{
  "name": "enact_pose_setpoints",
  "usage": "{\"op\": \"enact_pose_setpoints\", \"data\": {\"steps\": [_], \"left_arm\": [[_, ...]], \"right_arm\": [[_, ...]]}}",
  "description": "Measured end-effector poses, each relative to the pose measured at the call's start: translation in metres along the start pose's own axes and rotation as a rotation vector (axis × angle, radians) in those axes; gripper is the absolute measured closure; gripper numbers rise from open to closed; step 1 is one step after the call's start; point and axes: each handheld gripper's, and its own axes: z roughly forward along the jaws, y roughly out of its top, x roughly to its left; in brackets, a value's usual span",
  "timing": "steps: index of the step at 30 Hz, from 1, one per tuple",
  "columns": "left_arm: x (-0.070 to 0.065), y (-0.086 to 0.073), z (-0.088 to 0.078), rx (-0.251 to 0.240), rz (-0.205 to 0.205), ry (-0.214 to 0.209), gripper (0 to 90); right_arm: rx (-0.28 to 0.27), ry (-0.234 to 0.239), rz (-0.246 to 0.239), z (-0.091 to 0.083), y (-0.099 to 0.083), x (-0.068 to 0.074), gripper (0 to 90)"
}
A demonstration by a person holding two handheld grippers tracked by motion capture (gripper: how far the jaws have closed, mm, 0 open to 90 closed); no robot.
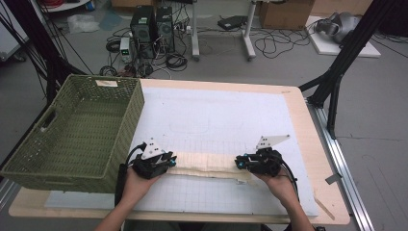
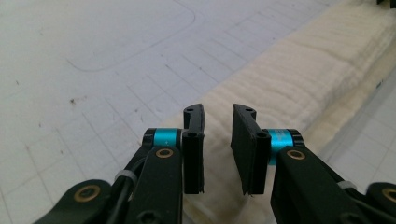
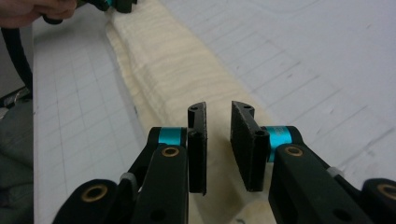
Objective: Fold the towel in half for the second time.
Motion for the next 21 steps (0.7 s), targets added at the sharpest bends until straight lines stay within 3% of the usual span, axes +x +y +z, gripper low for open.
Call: {"op": "enact_pose_setpoints", "data": {"steps": [4, 11, 17, 21], "left_arm": [[0.0, -0.007, -0.003, 0.02, 0.003, -0.005, 73.8], [-0.002, -0.014, -0.004, 0.027, 0.011, -0.007, 73.2], [-0.004, -0.011, -0.013, 0.0, 0.025, -0.015, 71.7], [-0.005, -0.014, -0.017, 0.011, 0.031, -0.029, 71.6]], "right_arm": [[0.036, 0.009, 0.007, 0.004, -0.014, 0.003, 77.5], [0.043, -0.006, -0.013, -0.003, -0.027, 0.007, 77.9], [0.001, -0.013, -0.036, -0.014, -0.027, 0.011, 75.5], [-0.006, -0.023, -0.031, -0.021, -0.032, 0.01, 73.6]]}}
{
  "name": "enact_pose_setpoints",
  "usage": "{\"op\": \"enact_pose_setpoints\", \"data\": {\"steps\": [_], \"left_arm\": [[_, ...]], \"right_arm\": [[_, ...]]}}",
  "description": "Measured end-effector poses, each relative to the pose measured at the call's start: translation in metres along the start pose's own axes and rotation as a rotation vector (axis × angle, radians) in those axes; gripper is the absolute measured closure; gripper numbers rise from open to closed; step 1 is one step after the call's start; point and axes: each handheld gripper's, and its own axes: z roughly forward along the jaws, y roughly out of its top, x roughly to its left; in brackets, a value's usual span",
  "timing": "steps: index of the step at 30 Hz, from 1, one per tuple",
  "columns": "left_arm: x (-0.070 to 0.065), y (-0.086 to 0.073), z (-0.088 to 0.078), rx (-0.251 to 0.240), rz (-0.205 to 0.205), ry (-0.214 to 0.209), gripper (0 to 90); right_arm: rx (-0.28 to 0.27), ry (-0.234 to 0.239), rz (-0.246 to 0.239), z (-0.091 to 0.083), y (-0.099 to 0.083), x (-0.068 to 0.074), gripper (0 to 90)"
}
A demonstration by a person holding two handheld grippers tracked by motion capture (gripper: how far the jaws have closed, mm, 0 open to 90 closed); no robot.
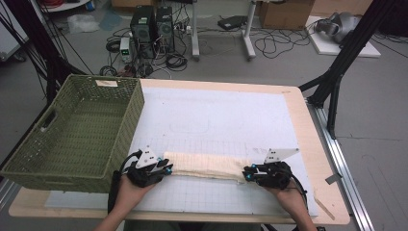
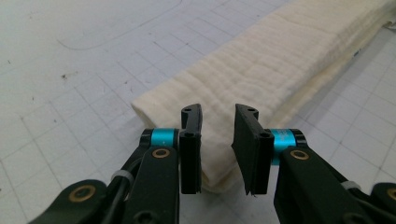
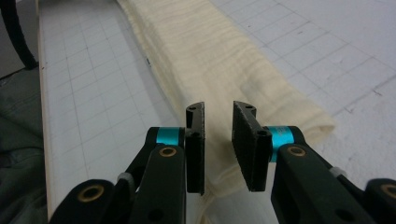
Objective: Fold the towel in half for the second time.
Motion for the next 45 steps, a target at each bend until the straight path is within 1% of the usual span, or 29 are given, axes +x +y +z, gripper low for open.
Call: {"op": "enact_pose_setpoints", "data": {"steps": [1, 4, 7, 10, 12, 14, 15, 17, 18, 20, 21, 23, 25, 29, 31, 33, 35, 36, 37, 38, 40, 41, 43, 44, 45], "left_arm": [[-0.001, -0.001, 0.0, 0.003, -0.004, -0.005, 71.4], [-0.002, -0.003, -0.001, 0.009, -0.003, -0.014, 69.2], [-0.002, -0.004, -0.002, 0.017, 0.007, -0.019, 67.9], [-0.001, -0.005, -0.001, 0.012, -0.012, -0.027, 68.1], [-0.001, -0.005, -0.002, 0.017, -0.005, -0.028, 68.2], [-0.001, -0.005, -0.001, 0.016, -0.006, -0.026, 68.1], [-0.001, -0.005, -0.001, 0.019, -0.001, -0.018, 68.2], [-0.002, -0.005, 0.002, 0.026, 0.018, -0.006, 69.1], [-0.003, -0.005, 0.003, 0.026, 0.028, -0.002, 71.2], [-0.004, -0.004, 0.004, 0.021, 0.035, 0.007, 79.2], [-0.004, -0.003, 0.004, 0.02, 0.039, 0.008, 82.3], [-0.005, -0.001, 0.003, 0.01, 0.037, 0.014, 85.4], [-0.004, 0.002, -0.003, -0.019, 0.026, 0.016, 85.8], [-0.001, 0.006, -0.012, -0.051, 0.009, 0.017, 85.8], [-0.001, 0.005, -0.012, -0.038, 0.02, 0.02, 85.7], [-0.002, 0.001, -0.01, -0.02, 0.02, 0.011, 85.7], [-0.004, -0.006, -0.005, 0.005, 0.016, 0.0, 85.6], [-0.005, -0.009, -0.004, 0.0, 0.015, 0.0, 85.3], [-0.005, -0.01, -0.005, -0.006, 0.014, 0.003, 84.9], [-0.004, -0.009, -0.005, -0.005, 0.005, -0.003, 83.9], [-0.002, -0.005, -0.008, -0.013, 0.002, -0.003, 80.6], [-0.002, -0.003, -0.01, -0.027, -0.006, -0.004, 78.5], [-0.001, 0.002, -0.015, -0.05, 0.0, -0.005, 75.9], [-0.001, 0.005, -0.016, -0.073, -0.009, -0.004, 75.3], [-0.001, 0.007, -0.017, -0.082, -0.014, -0.002, 74.3]], "right_arm": [[0.001, -0.003, 0.005, 0.0, -0.002, -0.001, 72.9], [0.005, 0.002, 0.0, 0.0, -0.005, -0.001, 70.7], [0.006, 0.005, -0.009, 0.0, -0.004, 0.0, 68.7], [0.011, 0.021, -0.003, 0.0, -0.005, 0.0, 67.3], [0.009, 0.021, -0.013, -0.001, -0.005, 0.001, 67.3], [0.013, 0.024, -0.012, -0.001, -0.006, 0.0, 67.3], [0.02, 0.022, -0.009, 0.0, -0.006, 0.001, 67.3], [0.041, 0.016, -0.022, 0.004, -0.006, 0.001, 69.5], [0.044, 0.006, -0.038, 0.006, -0.006, 0.003, 71.4], [0.056, -0.004, -0.055, 0.007, -0.004, 0.003, 78.5], [0.063, 0.002, -0.055, 0.007, -0.004, 0.003, 81.6], [0.061, 0.004, -0.059, 0.006, -0.003, 0.002, 84.0], [0.062, 0.004, -0.071, 0.004, -0.001, 0.002, 84.9], [0.023, 0.002, -0.079, -0.005, 0.004, 0.003, 84.9], [0.008, 0.003, -0.088, -0.009, 0.006, 0.005, 84.8], [0.023, 0.009, -0.096, -0.008, 0.006, 0.007, 84.8], [0.061, 0.011, -0.1, -0.003, 0.002, 0.008, 84.6], [0.079, 0.016, -0.088, 0.0, -0.002, 0.008, 84.0], [0.078, 0.027, -0.077, 0.003, -0.005, 0.006, 83.0], [0.061, 0.035, -0.062, 0.003, -0.006, 0.006, 78.3], [0.043, 0.046, -0.055, -0.001, -0.003, 0.004, 71.6], [0.026, 0.048, -0.05, -0.004, -0.001, 0.004, 68.9], [-0.012, 0.056, -0.052, -0.012, 0.004, 0.005, 66.1], [-0.039, 0.056, -0.052, -0.015, 0.006, 0.005, 63.6], [-0.058, 0.052, -0.048, -0.018, 0.01, 0.004, 61.5]]}}
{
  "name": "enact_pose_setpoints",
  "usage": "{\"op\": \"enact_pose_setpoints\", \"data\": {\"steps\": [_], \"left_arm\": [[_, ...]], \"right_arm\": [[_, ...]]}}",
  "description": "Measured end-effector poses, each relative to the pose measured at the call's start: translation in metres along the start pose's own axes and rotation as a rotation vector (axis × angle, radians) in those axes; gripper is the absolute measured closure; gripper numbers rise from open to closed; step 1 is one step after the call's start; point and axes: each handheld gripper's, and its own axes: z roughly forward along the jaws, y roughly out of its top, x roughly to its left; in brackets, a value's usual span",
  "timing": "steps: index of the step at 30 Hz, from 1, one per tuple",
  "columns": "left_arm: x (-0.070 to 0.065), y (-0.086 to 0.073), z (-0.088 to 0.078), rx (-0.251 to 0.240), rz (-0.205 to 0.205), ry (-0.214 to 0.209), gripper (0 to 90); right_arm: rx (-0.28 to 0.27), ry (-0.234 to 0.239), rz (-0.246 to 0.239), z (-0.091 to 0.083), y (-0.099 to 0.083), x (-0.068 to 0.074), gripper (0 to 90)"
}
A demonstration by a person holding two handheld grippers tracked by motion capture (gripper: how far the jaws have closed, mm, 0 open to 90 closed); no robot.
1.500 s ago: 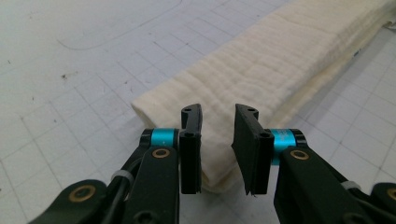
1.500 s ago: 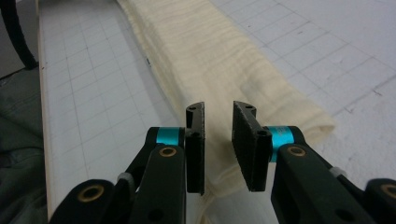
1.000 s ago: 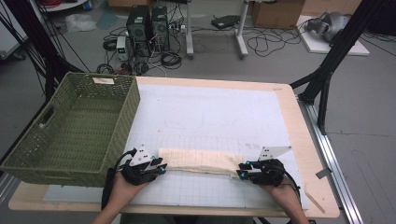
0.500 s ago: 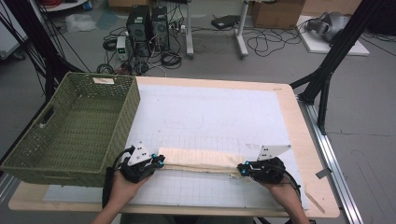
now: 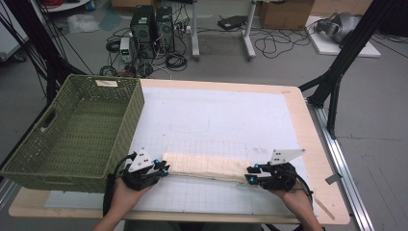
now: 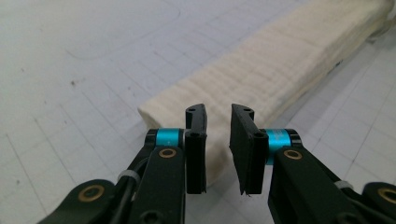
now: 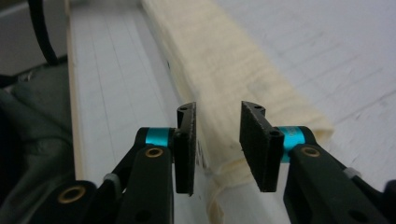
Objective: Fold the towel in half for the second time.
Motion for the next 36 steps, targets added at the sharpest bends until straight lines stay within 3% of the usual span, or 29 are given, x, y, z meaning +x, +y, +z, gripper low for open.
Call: {"op": "enact_pose_setpoints", "data": {"steps": [4, 10, 15, 17, 21, 28, 36], "left_arm": [[0.002, 0.01, 0.002, -0.051, -0.01, 0.017, 73.5], [0.005, 0.004, 0.026, 0.03, -0.005, 0.027, 71.4], [0.008, -0.005, 0.034, 0.088, -0.007, 0.029, 71.1], [0.008, -0.007, 0.035, 0.089, -0.012, 0.026, 70.6], [0.003, -0.007, 0.036, 0.104, 0.029, 0.047, 70.8], [0.004, -0.008, 0.036, 0.112, 0.066, 0.028, 72.3], [0.005, -0.008, 0.035, 0.109, 0.051, 0.025, 71.2]], "right_arm": [[-0.035, -0.029, 0.006, -0.002, 0.008, -0.004, 62.9], [0.017, -0.068, 0.012, 0.021, 0.005, -0.009, 62.4], [0.098, -0.083, -0.018, 0.034, -0.002, -0.008, 61.2], [0.115, -0.089, -0.019, 0.035, -0.004, -0.007, 61.0], [0.13, -0.117, -0.043, 0.036, -0.006, -0.004, 61.0], [0.13, -0.134, -0.05, 0.037, -0.008, -0.002, 61.1], [0.128, -0.139, -0.049, 0.037, -0.008, -0.001, 60.8]]}}
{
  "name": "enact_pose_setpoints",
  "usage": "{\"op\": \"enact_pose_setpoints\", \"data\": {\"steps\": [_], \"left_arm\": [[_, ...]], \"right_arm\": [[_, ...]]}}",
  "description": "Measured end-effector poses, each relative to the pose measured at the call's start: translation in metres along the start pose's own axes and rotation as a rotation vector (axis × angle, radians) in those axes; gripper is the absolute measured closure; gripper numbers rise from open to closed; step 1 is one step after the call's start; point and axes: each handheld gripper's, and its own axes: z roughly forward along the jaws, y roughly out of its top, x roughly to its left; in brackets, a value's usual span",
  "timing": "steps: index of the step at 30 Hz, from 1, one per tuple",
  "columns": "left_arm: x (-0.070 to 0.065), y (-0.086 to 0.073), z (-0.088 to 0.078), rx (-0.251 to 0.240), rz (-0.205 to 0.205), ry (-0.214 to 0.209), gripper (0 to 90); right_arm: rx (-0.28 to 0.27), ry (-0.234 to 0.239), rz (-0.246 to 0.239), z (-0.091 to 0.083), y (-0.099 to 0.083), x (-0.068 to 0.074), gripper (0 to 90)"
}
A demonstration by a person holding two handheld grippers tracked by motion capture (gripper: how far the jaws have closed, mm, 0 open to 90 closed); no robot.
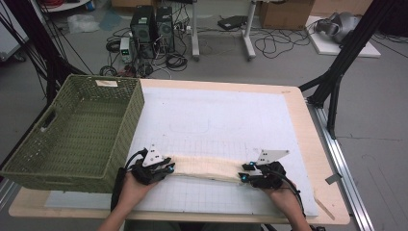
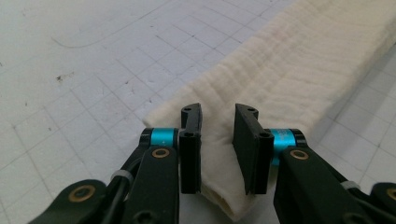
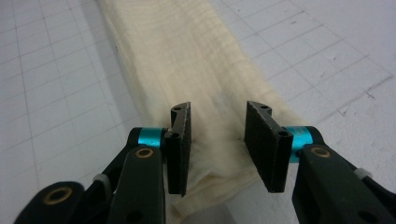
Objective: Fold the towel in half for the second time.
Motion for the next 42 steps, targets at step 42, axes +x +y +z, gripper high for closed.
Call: {"op": "enact_pose_setpoints", "data": {"steps": [42], "left_arm": [[0.007, 0.004, -0.024, -0.108, -0.069, 0.022, 51.7]], "right_arm": [[-0.146, -0.021, 0.088, -0.017, 0.006, -0.004, 43.4]]}}
